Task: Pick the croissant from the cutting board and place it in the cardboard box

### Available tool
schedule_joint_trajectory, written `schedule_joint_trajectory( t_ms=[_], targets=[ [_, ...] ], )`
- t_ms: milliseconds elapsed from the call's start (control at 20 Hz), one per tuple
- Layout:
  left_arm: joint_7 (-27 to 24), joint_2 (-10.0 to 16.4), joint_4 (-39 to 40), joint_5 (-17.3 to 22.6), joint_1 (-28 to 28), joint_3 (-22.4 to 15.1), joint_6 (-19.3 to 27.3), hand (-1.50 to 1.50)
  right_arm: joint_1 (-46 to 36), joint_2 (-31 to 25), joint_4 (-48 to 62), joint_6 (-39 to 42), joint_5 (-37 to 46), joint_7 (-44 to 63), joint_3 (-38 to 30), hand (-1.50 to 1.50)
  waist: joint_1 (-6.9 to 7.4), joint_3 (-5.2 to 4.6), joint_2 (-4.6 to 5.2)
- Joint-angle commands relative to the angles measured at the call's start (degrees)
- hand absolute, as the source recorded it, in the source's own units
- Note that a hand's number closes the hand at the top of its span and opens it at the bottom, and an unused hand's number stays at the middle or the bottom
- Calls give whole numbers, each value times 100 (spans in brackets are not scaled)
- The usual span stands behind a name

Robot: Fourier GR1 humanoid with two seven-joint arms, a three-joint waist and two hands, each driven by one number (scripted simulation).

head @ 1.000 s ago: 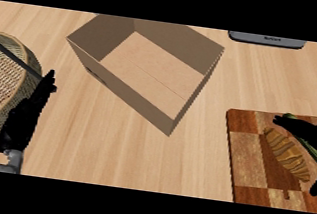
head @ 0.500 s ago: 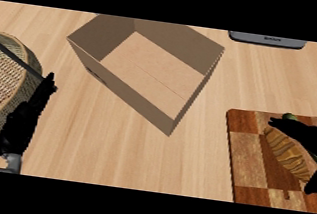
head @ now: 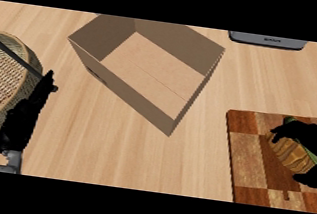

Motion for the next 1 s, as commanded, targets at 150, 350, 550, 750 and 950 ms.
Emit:
schedule_joint_trajectory(
  t_ms=[150,350,550,750,950],
  targets=[
    [-203,-128,93,-158,165,-36,-21,0,-383,348,354,-907,346,190,-265,150,2,26,32],
    [123,-219,145,-164,-278,-171,-31,0,-1918,983,1292,-999,791,1591,-279,150,176,31,84],
    [26,-130,52,-122,-234,-134,-152,0,-2795,1359,2494,-1779,1094,1870,-397,150,239,36,107],
    [-331,-86,380,-38,-113,86,-188,0,-3418,1374,3114,-2182,1135,1737,-568,150,174,31,96],
    [-53,-105,235,-147,-161,111,-121,0,-3388,1301,2757,-2251,1030,1804,-689,150,32,26,44]
  ],
)
